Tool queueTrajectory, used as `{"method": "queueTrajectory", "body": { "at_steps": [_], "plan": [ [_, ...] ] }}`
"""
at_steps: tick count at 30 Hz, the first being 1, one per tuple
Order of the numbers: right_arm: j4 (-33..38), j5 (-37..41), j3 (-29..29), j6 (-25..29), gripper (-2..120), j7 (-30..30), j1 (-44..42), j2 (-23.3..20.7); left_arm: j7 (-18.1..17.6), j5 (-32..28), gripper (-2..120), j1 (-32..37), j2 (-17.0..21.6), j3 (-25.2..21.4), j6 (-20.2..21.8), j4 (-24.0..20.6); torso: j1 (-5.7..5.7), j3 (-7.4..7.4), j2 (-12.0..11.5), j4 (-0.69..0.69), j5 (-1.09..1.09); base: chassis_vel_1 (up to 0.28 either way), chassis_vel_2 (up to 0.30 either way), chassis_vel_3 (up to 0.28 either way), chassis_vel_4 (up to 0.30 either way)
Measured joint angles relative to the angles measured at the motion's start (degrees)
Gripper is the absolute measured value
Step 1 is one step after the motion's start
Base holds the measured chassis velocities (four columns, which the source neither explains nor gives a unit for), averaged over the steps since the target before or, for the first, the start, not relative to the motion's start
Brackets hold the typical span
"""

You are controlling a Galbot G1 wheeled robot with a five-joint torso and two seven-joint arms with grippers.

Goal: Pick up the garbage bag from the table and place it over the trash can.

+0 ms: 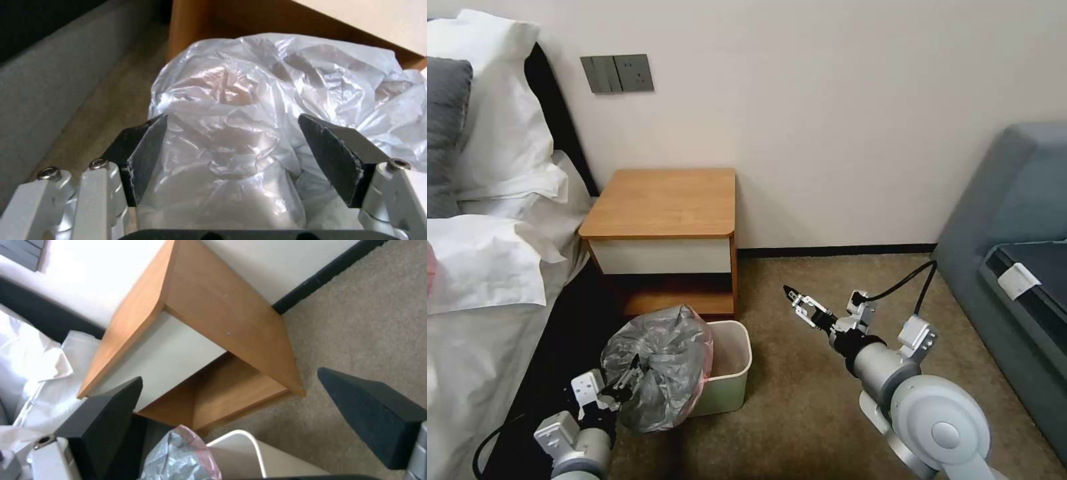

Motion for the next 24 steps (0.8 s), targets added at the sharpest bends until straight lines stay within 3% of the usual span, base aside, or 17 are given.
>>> {"method": "queueTrajectory", "body": {
  "at_steps": [7, 24],
  "plan": [
    [-0.52, -0.97, -1.25, 0.06, 100, -0.18, 0.10, 0.33, -1.26, -0.63, 77, 0.69, -0.17, -2.04, -0.78, -1.38, 0.00, 0.00, 0.00, 0.00, 0.01, 0.000, 0.000, 0.000, 0.000],
    [-0.36, -2.50, -2.95, 0.37, 100, -0.13, -0.46, -0.56, -1.14, -2.41, 77, -1.12, 0.02, -0.98, -0.24, 2.82, 0.00, 0.00, 0.00, 0.00, 0.00, 0.000, 0.000, 0.000, 0.000]
  ]
}}
